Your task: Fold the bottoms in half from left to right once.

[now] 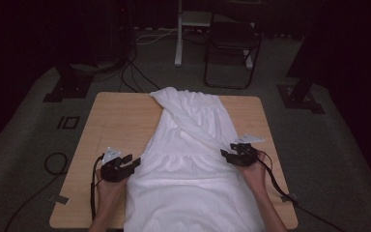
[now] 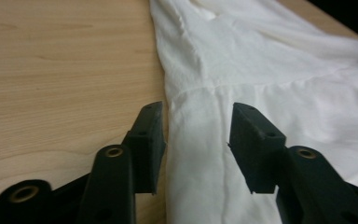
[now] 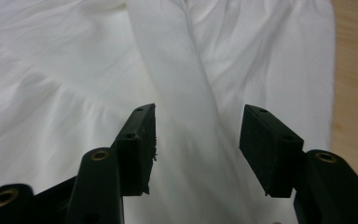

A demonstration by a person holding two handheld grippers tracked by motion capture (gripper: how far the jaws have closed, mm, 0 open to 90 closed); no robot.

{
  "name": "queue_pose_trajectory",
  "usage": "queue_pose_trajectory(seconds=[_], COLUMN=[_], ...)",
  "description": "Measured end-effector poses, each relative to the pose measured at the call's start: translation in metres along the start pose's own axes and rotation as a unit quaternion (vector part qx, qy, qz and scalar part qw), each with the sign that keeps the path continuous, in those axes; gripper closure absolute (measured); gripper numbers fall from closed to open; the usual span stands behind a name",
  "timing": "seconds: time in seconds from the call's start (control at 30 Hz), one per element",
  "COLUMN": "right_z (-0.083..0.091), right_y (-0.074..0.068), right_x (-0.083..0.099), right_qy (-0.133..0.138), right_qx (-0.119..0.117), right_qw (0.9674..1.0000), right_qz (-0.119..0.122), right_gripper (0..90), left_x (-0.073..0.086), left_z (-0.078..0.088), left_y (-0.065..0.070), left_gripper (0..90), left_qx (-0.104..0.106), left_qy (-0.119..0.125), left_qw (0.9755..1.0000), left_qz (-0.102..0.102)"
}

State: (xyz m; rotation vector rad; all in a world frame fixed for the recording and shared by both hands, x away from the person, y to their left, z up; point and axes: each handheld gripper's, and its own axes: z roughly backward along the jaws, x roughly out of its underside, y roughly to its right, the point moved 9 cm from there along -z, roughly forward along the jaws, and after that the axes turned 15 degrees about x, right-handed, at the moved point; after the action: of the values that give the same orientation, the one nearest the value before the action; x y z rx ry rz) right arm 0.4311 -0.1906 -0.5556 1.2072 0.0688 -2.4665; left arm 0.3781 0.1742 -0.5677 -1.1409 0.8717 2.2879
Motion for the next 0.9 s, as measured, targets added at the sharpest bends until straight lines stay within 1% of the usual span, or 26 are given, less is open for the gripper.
queue_pose_trajectory(seconds=[0.07,0.1,0.13,0.17,0.2,0.23,0.3,0.33,0.37,0.4,0.43,0.47,0.53,0.57,0.6,0.63,0.67,0.7,0.73,0.77,0.8,0.87,0.9], right_z=[-0.017,-0.024,-0.024,-0.031,-0.042,-0.045,-0.048,-0.048,-0.049,-0.047,-0.045,-0.041,-0.027,-0.018,-0.008,0.002,0.009,0.012,0.012,0.011,0.001,-0.015,-0.023], right_y=[-0.003,-0.004,-0.004,-0.005,-0.005,-0.005,-0.005,-0.005,-0.005,-0.005,-0.003,0.0,0.008,0.015,0.023,0.032,0.043,0.052,0.052,0.06,0.069,0.072,0.072], right_x=[-0.008,-0.011,-0.011,-0.012,-0.011,-0.01,-0.01,-0.01,-0.01,-0.01,-0.01,-0.011,-0.021,-0.028,-0.035,-0.041,-0.044,-0.044,-0.044,-0.041,-0.03,-0.013,-0.002], right_qy=[-0.005,-0.01,-0.01,-0.016,-0.027,-0.03,-0.033,-0.033,-0.033,-0.029,-0.025,-0.022,0.013,0.035,0.059,0.081,0.092,0.094,0.094,0.087,0.062,0.031,0.013], right_qx=[0.001,0.002,0.002,0.001,0.001,-0.004,-0.013,-0.013,-0.021,-0.031,-0.025,-0.019,-0.017,-0.012,-0.007,-0.003,0.004,0.011,0.011,0.019,0.027,0.032,0.034], right_qw=[1.0,0.9999,0.9999,0.9999,0.9996,0.9995,0.9992,0.9992,0.999,0.9988,0.9991,0.9992,0.9989,0.9983,0.9969,0.9947,0.9924,0.9912,0.9912,0.9912,0.9918,0.9933,0.9938], right_qz=[0.004,0.003,0.003,0.004,-0.002,-0.007,-0.019,-0.019,-0.024,-0.026,-0.024,-0.026,-0.041,-0.046,-0.051,-0.063,-0.081,-0.092,-0.092,-0.098,-0.108,-0.106,-0.104], right_gripper=[43.3,43.0,43.0,42.6,43.2,44.4,49.9,49.9,54.6,79.5,86.1,88.0,88.4,88.4,88.4,88.4,88.4,88.2,88.2,88.0,87.7,87.3,87.2], left_x=[0.0,0.0,0.0,-0.009,-0.014,-0.019,-0.03,-0.03,-0.043,-0.05,-0.058,-0.065,-0.077,-0.082,-0.085,-0.086,-0.086,-0.084,-0.084,-0.078,-0.074,-0.065,-0.061], left_z=[-0.002,-0.003,-0.003,-0.002,-0.003,-0.004,-0.01,-0.01,-0.017,-0.021,-0.025,-0.029,-0.039,-0.044,-0.049,-0.055,-0.061,-0.068,-0.068,-0.081,-0.087,-0.102,-0.108], left_y=[0.003,0.004,0.004,0.006,0.006,0.005,0.005,0.005,0.003,0.002,0.001,-0.001,-0.003,-0.005,-0.006,-0.008,-0.009,-0.01,-0.01,-0.012,-0.013,-0.013,-0.013], left_gripper=[54.0,53.9,53.6,53.6,52.9,52.4,51.0,49.9,49.9,48.0,47.1,46.5,45.5,45.3,45.1,44.5,43.3,43.0,42.6,42.6,41.9,41.3,41.2], left_qx=[0.004,0.001,0.001,-0.005,-0.002,-0.005,-0.006,-0.006,-0.011,-0.012,-0.014,-0.017,-0.022,-0.025,-0.029,-0.031,-0.032,-0.032,-0.032,-0.031,-0.03,-0.026,-0.026], left_qy=[-0.006,-0.014,-0.014,-0.016,-0.014,-0.015,-0.016,-0.016,-0.018,-0.019,-0.017,-0.016,-0.02,-0.021,-0.024,-0.028,-0.035,-0.041,-0.041,-0.055,-0.062,-0.077,-0.084], left_qw=[0.9999,0.9997,0.9997,0.9991,0.9992,0.9991,0.9988,0.9988,0.9983,0.9981,0.9981,0.998,0.9977,0.9975,0.9974,0.9973,0.9972,0.9974,0.9974,0.9971,0.9969,0.9962,0.9956], left_qz=[-0.012,-0.021,-0.021,-0.039,-0.039,-0.041,-0.045,-0.045,-0.055,-0.057,-0.058,-0.06,-0.061,-0.063,-0.062,-0.061,-0.057,-0.051,-0.051,-0.043,-0.039,-0.032,-0.033])
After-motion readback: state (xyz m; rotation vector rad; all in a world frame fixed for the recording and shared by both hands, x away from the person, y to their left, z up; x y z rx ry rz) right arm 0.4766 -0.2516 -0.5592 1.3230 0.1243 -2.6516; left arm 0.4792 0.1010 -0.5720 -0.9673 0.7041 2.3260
